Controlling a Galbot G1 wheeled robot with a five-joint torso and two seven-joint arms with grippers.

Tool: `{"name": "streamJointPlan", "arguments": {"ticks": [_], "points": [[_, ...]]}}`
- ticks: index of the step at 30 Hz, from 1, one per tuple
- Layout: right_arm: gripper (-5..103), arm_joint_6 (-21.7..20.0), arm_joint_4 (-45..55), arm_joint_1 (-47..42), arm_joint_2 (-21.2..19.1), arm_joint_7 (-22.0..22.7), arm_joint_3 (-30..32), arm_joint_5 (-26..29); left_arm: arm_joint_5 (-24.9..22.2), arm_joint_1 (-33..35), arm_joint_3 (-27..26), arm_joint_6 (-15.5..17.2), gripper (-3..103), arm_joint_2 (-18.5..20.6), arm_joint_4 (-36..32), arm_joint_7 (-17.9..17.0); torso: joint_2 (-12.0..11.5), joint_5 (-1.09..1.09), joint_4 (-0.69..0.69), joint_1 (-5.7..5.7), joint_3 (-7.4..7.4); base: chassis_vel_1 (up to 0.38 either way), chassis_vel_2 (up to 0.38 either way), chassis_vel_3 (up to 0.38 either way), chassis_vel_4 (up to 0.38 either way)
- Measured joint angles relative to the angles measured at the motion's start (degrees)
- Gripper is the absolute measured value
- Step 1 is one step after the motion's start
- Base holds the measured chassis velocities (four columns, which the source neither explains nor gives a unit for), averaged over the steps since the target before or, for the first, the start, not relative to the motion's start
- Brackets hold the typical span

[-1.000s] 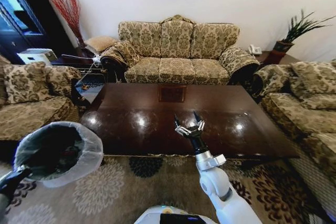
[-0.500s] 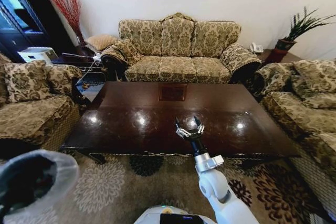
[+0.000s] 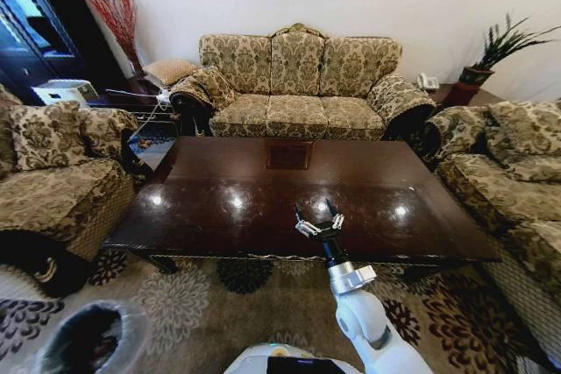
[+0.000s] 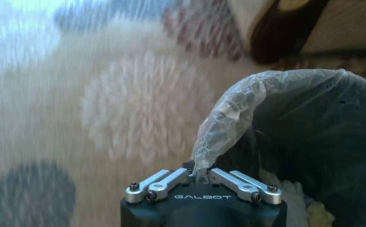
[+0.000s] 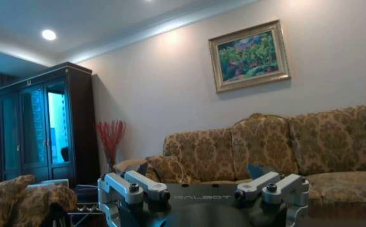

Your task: Move to the front of the table and place the trash on the table into the trash bin.

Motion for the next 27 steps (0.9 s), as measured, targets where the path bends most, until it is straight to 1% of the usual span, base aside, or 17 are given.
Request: {"name": "streamJointPlan", "arguments": {"ticks": [1,2,3,4,6,7,9,12,15,18,21,22,24,27], "points": [[100,0.1,0.2,-0.3,-0.1,-0.2,0.3,0.2,-0.6,-0.8,0.1,0.2,0,0.1,1.2,0.0,0.0,0.01,-0.01,0.00,0.00,0.000,0.000,0.000,0.000],[100,0.3,0.7,-1.2,-0.5,-1.3,1.2,0.4,-1.5,-2.7,0.4,0.6,0,0.3,4.5,0.4,0.0,0.03,-0.02,0.01,0.00,0.000,0.000,0.000,0.000],[100,0.3,0.7,-1.2,-0.5,-1.3,1.2,0.4,-1.5,-2.7,0.4,0.6,0,0.3,4.5,0.4,0.0,0.03,-0.02,0.01,0.00,0.000,0.000,0.000,0.000],[100,0.6,0.9,-1.7,-0.6,-1.8,1.7,0.1,-2.1,-3.7,0.5,0.7,0,0.3,6.4,0.8,0.0,0.05,-0.02,0.01,0.00,0.000,0.000,0.000,0.000],[100,0.9,1.1,-2.7,-0.9,-2.2,2.4,-0.3,-3.0,-5.6,0.7,0.8,0,0.4,10.2,1.5,0.0,0.01,0.00,0.00,0.00,0.000,0.000,0.000,0.000],[100,0.9,1.1,-2.7,-0.9,-2.2,2.4,-0.3,-3.0,-5.6,0.7,0.8,0,0.4,10.2,1.5,0.0,0.01,0.00,0.00,0.00,0.000,0.000,0.000,0.000],[100,1.0,1.3,-3.5,-0.9,-2.2,2.9,-0.5,-3.4,-7.1,1.0,0.8,0,0.7,13.5,2.2,0.0,0.00,-0.01,0.00,0.00,0.000,0.000,0.000,0.000],[100,1.2,1.7,-4.7,-1.0,-2.2,3.7,-0.8,-3.6,-8.5,1.3,1.6,0,1.0,16.5,2.8,0.0,0.04,-0.01,0.00,0.00,0.000,0.000,0.000,0.000],[100,1.3,1.9,-5.2,-1.2,-2.3,4.2,-0.9,-3.7,-8.7,1.4,2.1,0,0.7,17.1,3.3,0.0,0.05,-0.01,0.00,0.00,0.000,0.000,0.000,0.000],[100,1.5,1.9,-5.8,-1.3,-2.3,4.8,-1.1,-3.9,-9.0,1.4,2.8,0,0.0,18.2,4.3,0.0,0.01,-0.01,0.00,0.00,0.000,0.000,0.000,0.000],[100,1.9,1.8,-6.5,-1.2,-2.3,5.4,-1.3,-5.3,-9.3,1.2,4.3,0,-0.9,19.3,6.0,0.0,0.00,0.00,0.00,0.00,0.000,0.000,0.000,0.000],[100,1.9,1.8,-6.5,-1.2,-2.3,5.4,-1.3,-5.3,-9.3,1.2,4.3,0,-0.9,19.3,6.0,0.0,0.00,0.00,0.00,0.00,0.000,0.000,0.000,0.000],[100,2.1,1.7,-7.0,-1.2,-2.3,5.5,-1.6,-5.9,-9.6,1.0,5.1,0,-1.3,20.2,7.2,0.0,0.06,0.00,0.00,0.00,0.000,0.000,0.000,0.000],[100,2.2,1.6,-7.2,-1.3,-2.2,5.6,-1.7,-5.0,-9.8,1.0,5.1,0,-1.5,20.9,8.2,0.0,0.02,0.00,0.00,0.00,0.000,0.000,0.000,0.000]]}}
